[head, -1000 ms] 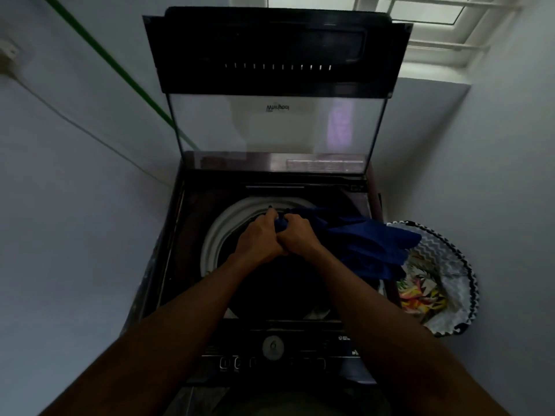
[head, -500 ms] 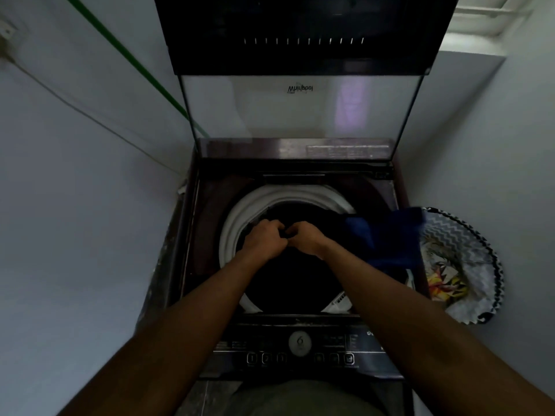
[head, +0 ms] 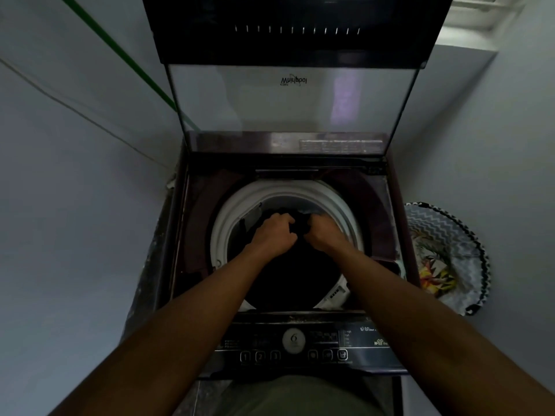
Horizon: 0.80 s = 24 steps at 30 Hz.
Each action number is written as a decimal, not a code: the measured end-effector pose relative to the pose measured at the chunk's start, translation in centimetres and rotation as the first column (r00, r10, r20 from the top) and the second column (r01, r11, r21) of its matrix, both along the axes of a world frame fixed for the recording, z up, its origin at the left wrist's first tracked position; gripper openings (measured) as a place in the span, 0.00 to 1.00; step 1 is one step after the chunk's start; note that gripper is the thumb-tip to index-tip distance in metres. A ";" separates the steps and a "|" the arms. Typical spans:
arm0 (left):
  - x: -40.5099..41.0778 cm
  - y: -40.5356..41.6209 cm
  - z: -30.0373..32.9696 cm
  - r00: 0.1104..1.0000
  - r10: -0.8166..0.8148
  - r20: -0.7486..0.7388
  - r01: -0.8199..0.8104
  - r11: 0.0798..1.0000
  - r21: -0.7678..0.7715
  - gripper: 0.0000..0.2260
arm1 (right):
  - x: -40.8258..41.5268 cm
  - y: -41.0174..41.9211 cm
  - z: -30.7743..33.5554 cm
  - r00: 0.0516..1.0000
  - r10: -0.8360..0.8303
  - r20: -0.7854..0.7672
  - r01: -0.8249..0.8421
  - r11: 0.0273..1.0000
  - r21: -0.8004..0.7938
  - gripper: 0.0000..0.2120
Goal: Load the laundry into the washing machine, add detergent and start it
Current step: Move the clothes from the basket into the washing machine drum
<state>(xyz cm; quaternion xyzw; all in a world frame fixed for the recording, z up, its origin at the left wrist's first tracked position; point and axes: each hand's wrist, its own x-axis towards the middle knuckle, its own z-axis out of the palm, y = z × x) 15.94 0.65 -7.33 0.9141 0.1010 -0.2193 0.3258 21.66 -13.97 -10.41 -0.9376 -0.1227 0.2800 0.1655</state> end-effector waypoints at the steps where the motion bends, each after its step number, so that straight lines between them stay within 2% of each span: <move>1: 0.0 0.0 0.2 1.000 -0.001 0.007 0.001 1.000 0.004 0.21 | -0.1 0.4 0.1 1.000 0.000 0.002 0.000 1.000 0.028 0.06; 3: 0.1 0.0 0.6 1.000 -0.001 0.017 0.001 1.000 0.003 0.21 | -0.1 0.7 0.3 1.000 0.006 0.010 -0.006 0.998 0.062 0.13; 7: 0.3 0.0 0.9 0.998 -0.008 0.070 0.009 1.000 -0.012 0.19 | 0.1 0.6 1.2 0.999 -0.031 0.021 0.028 0.992 0.121 0.02; 11: 0.7 -1.4 1.5 0.984 0.015 0.178 -0.001 0.997 -0.083 0.13 | 0.6 -0.4 3.1 0.987 -0.122 0.109 0.094 0.967 0.238 0.08; 14: 1.6 -3.1 1.8 0.967 0.047 0.252 -0.013 0.991 -0.136 0.12 | 1.1 -1.7 4.9 0.952 -0.237 0.193 0.169 0.935 0.311 0.07; 17: 2.7 -6.4 2.4 0.945 0.016 0.328 0.032 0.990 -0.140 0.13 | 1.3 -4.7 6.4 0.884 -0.415 0.214 0.306 0.862 0.404 0.07; 19: 3.2 -9.3 2.9 0.913 -0.008 0.408 0.081 0.984 -0.160 0.11 | 1.1 -7.3 7.0 0.804 -0.507 0.310 0.340 0.821 0.458 0.08; 21: 3.8 -11.9 3.6 0.878 -0.011 0.478 0.121 0.972 -0.200 0.10 | 0.9 -9.9 7.5 0.727 -0.560 0.398 0.352 0.802 0.483 0.10; 24: 4.6 -15.8 4.3 0.826 -0.076 0.558 0.188 0.971 -0.146 0.11 | 1.2 -14.1 7.5 0.695 -0.610 0.380 0.411 0.771 0.486 0.07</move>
